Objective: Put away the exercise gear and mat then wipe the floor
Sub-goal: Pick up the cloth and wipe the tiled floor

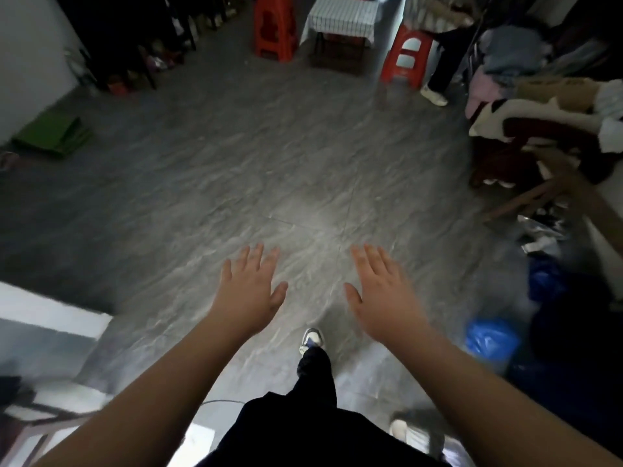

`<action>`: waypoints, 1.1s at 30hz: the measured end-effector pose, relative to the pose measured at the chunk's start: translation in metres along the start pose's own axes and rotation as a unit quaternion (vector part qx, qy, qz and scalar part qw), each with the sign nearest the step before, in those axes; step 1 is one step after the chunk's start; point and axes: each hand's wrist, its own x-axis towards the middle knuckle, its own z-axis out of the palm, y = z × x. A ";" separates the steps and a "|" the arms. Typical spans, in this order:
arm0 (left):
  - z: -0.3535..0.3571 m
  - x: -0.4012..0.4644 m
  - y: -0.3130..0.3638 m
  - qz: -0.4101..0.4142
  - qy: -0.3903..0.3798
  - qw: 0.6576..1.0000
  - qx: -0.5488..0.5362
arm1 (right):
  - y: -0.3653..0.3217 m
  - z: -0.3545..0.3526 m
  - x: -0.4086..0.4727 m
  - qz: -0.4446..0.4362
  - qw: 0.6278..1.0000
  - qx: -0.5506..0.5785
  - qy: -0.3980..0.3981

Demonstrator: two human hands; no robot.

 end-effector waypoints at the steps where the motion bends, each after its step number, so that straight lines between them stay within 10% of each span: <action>1: -0.002 0.031 0.001 -0.006 0.004 1.000 0.000 | 0.008 -0.003 0.032 0.002 1.000 -0.003 0.000; 18: -0.123 0.460 -0.003 -0.061 0.046 0.997 0.008 | 0.088 -0.103 0.463 -0.018 1.000 0.012 0.011; 33: -0.213 0.732 -0.122 -0.258 0.087 0.962 -0.027 | 0.010 -0.154 0.887 -0.253 0.965 -0.031 -0.055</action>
